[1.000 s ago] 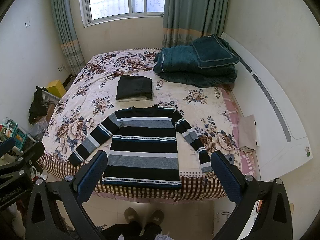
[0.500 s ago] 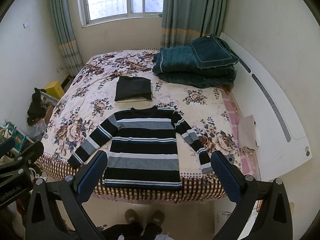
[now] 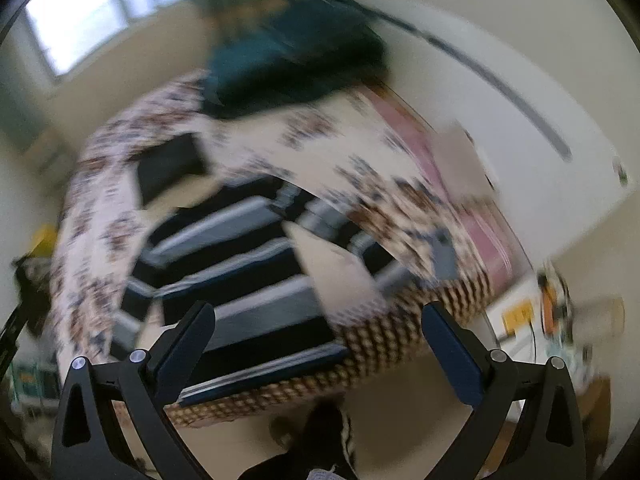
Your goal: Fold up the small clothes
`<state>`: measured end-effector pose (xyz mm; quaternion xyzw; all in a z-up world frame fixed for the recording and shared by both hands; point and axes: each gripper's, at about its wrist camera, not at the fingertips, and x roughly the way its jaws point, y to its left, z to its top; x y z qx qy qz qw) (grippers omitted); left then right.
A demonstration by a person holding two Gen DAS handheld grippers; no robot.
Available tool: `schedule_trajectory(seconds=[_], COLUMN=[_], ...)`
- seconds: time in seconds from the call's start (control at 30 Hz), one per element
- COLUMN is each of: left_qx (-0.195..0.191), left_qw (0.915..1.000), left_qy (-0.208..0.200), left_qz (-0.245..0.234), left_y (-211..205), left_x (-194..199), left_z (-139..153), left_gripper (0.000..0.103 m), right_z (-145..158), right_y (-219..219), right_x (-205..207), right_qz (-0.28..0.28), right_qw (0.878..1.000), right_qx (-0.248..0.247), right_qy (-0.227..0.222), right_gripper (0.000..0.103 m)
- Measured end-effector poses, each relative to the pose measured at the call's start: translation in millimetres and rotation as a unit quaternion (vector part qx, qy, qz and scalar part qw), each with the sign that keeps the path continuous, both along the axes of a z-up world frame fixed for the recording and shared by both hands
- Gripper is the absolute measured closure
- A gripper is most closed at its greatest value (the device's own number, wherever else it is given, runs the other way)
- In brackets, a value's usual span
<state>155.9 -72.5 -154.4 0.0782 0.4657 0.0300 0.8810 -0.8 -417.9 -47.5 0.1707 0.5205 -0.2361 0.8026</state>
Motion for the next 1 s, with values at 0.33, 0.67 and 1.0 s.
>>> schedule_trajectory(seconds=[0.33, 0.67, 1.0], left_qx=[0.082, 0.111, 0.099], left_qw=[0.9927, 0.9821, 0.9791], left_qy=[0.087, 0.152, 0.176], left_qz=[0.018, 0.013, -0.016], left_y=[-53.2, -99.2, -137.0], left_x=[74.6, 133.3, 159.1], left_z=[-154.1, -305.4, -355.6], left_gripper=[0.0, 0.0, 0.0], right_z=[-233.9, -459.3, -454.3], right_y=[-208.4, -289.2, -305.7], right_x=[24.0, 29.7, 28.3], right_qz=[-0.122, -0.258, -0.321], right_qw=[0.984, 0.937, 0.937], right_qx=[0.107, 0.202, 0.124], right_qy=[0.076, 0.123, 0.057], right_gripper=[0.016, 0.028, 0.101])
